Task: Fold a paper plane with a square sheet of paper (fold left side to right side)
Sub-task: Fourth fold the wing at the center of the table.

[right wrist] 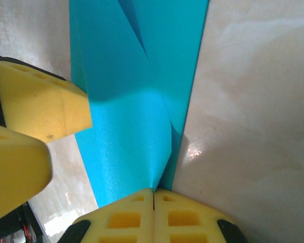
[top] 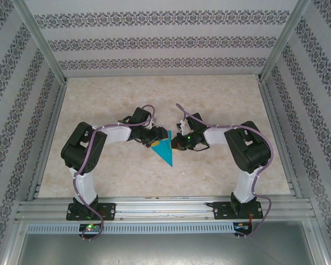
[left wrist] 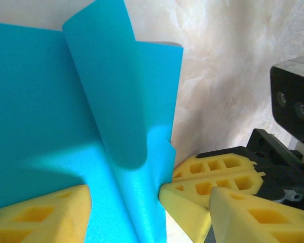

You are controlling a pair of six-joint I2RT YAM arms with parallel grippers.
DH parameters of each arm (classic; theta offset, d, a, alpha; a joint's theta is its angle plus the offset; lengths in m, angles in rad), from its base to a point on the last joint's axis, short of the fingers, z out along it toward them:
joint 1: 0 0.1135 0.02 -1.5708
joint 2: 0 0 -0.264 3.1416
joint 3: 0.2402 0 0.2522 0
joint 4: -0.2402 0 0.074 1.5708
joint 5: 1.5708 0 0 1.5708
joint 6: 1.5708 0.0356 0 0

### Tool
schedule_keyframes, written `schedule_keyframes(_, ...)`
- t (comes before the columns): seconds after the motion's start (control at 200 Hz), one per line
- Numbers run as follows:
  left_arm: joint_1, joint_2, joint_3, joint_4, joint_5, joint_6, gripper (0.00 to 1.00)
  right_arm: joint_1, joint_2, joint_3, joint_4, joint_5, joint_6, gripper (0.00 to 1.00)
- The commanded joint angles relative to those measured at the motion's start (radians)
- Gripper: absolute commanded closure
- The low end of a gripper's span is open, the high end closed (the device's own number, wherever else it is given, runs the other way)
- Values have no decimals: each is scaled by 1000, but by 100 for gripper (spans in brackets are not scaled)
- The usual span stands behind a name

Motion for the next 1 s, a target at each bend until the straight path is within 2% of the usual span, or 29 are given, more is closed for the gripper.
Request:
schedule_keyframes(0.0,-5,-66,6,-47,-46,20,35,5,71,-22,-77,137,-16,100)
schedule_keyframes(0.065,-3,-89,2,-58,-70,30,36,5,71,-20,-77,136,-15,100)
schedule_keyframes(0.1,-4,-97,-1,-58,-71,34,39,5,71,-20,-77,135,-16,100)
schedule_keyframes(0.245,-5,-91,-7,-8,1,18,73,5,71,-20,-80,135,-15,100)
schedule_keyframes(0.305,-9,-75,-3,17,37,10,82,6,72,-19,-82,135,-17,100)
schedule_keyframes(0.385,-14,-48,10,30,64,5,89,6,74,-17,-86,136,-19,100)
schedule_keyframes(0.59,-23,18,21,61,99,-4,96,9,80,-7,-105,143,-26,100)
schedule_keyframes(0.994,-23,67,12,40,70,14,96,14,89,18,-160,167,-47,100)
